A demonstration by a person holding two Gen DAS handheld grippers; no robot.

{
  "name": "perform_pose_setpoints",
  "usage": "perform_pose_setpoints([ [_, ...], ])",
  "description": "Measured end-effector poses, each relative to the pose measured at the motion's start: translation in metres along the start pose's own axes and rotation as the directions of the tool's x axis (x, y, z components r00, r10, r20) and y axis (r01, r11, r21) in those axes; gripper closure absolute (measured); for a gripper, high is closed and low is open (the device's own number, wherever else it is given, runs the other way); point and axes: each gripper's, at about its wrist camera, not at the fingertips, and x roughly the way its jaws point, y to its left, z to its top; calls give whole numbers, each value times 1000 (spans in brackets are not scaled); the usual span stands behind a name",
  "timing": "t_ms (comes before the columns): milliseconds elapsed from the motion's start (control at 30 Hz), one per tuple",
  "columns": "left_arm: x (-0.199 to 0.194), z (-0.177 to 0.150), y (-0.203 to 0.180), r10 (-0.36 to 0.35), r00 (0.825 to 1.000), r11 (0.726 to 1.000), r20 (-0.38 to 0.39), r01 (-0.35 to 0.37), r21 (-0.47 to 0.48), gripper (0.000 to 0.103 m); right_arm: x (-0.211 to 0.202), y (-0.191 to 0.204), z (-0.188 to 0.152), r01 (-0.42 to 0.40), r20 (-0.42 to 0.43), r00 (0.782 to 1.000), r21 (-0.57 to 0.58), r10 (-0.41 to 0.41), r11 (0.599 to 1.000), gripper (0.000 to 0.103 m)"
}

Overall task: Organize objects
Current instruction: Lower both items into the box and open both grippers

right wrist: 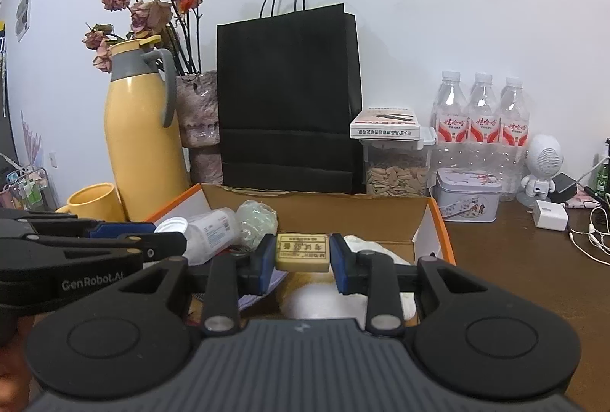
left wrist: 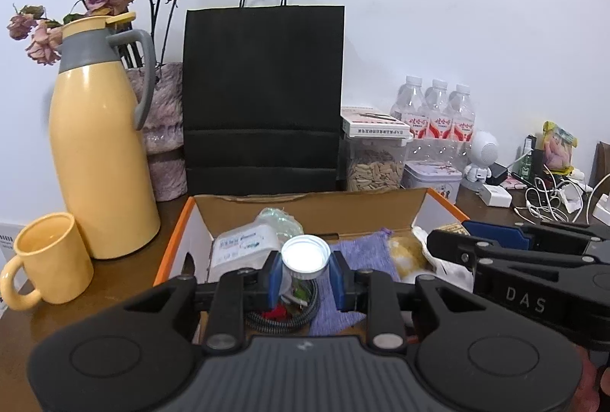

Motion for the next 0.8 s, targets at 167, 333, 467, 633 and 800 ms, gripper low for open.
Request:
perform_pose_setpoints([
  [167, 16, 6, 0, 0, 1000, 1000, 0, 0, 9, 78, 16, -6, 4, 2, 1, 1000, 3, -2, 1000, 72],
  [333, 34, 13, -1, 3, 1000, 1000, 0, -3, 22, 78, 34, -14, 7, -5, -12, 1000, -3, 5, 1000, 72],
  [467, 49, 20, -3, -4, 1000, 999, 6, 4, 37, 78, 45, -20, 9, -4, -12, 1000, -12, 3, 1000, 72],
  [633, 67, 27, -3, -11, 1000, 999, 9, 10, 52, 78, 58, -26, 13, -14, -12, 1000, -27, 14, 1000, 72],
  [800, 79, 30, 1, -13, 1000, 999, 0, 13, 50, 78, 68, -29, 12, -15, -20, 1000, -30, 14, 999, 72],
])
